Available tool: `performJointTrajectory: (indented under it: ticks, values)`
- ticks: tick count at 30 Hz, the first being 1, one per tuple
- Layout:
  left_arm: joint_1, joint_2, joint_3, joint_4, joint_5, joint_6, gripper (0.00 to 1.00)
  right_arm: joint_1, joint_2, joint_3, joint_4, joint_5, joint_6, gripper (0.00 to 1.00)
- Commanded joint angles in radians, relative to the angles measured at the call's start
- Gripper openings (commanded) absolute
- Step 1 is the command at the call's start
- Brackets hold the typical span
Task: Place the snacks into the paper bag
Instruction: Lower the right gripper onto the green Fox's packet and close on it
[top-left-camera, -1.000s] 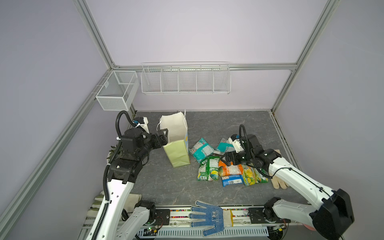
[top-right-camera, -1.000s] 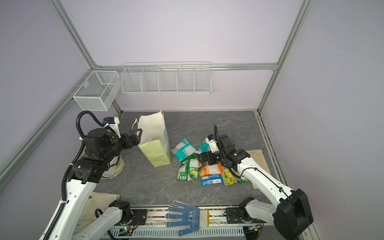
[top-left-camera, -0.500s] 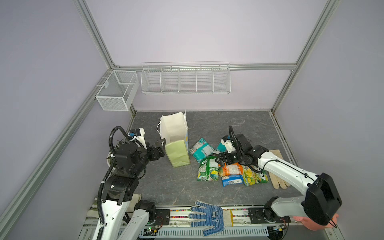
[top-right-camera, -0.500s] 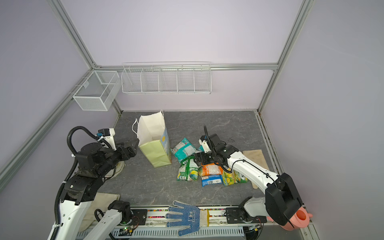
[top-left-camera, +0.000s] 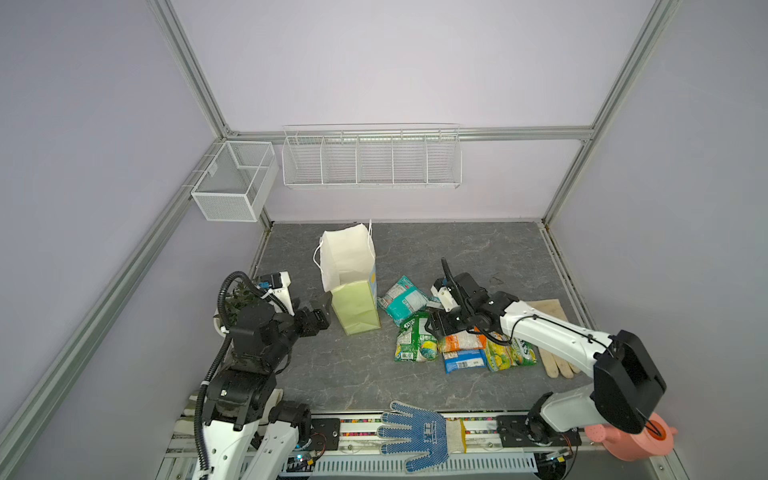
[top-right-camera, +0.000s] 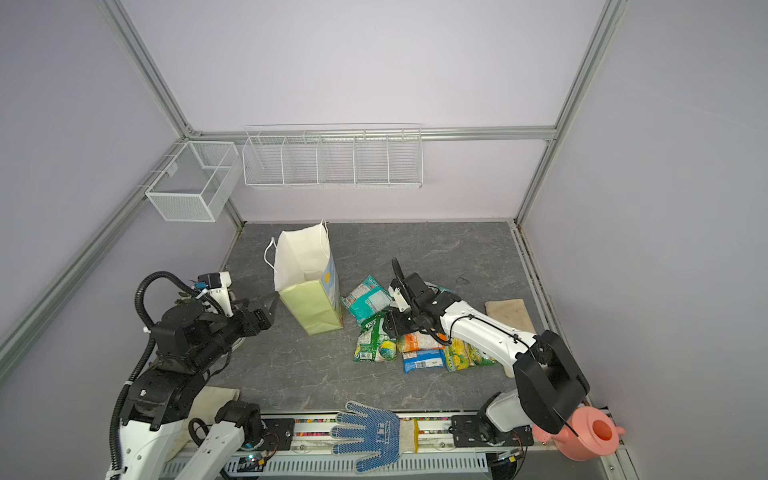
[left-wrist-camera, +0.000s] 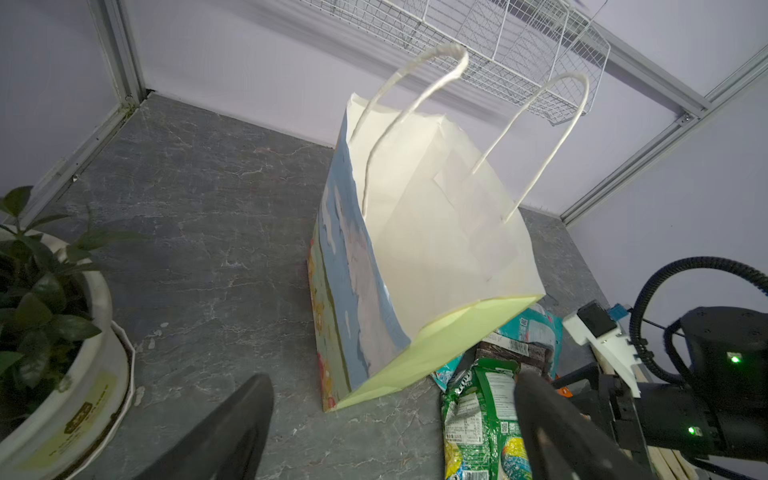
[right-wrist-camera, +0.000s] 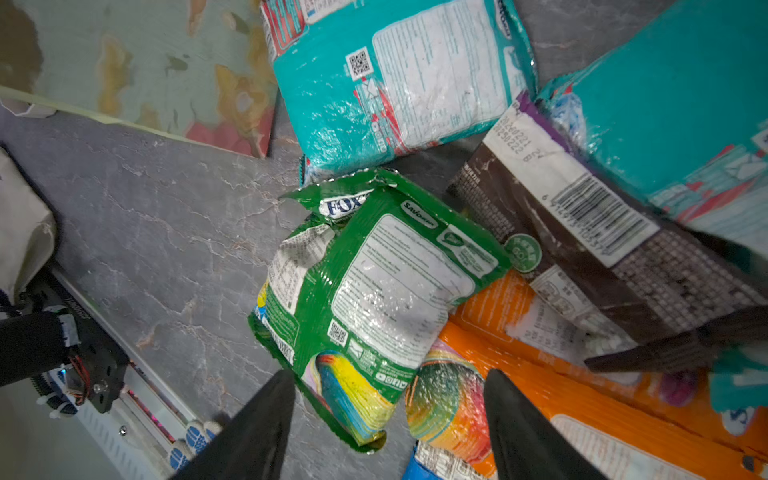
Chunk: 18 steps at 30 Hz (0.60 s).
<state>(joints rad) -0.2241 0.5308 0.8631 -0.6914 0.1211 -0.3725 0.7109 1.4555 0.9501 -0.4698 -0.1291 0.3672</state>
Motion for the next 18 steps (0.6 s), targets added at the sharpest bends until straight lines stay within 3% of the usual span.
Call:
performJointTrajectory:
  ticks: [1,7,18]
  values:
    - [-0.004,-0.027,-0.022,-0.028,0.015,0.013,0.91,0.015,0.012,0.010,0.018,0.036,0.026,0.71]
    - [-0.005,-0.069,-0.066,-0.034,0.009,0.018,0.91,0.027,0.046,0.002,0.051,0.032,0.057,0.66]
    - [-0.004,-0.096,-0.105,-0.007,0.010,0.028,0.92,0.043,0.085,0.010,0.039,0.069,0.097,0.67]
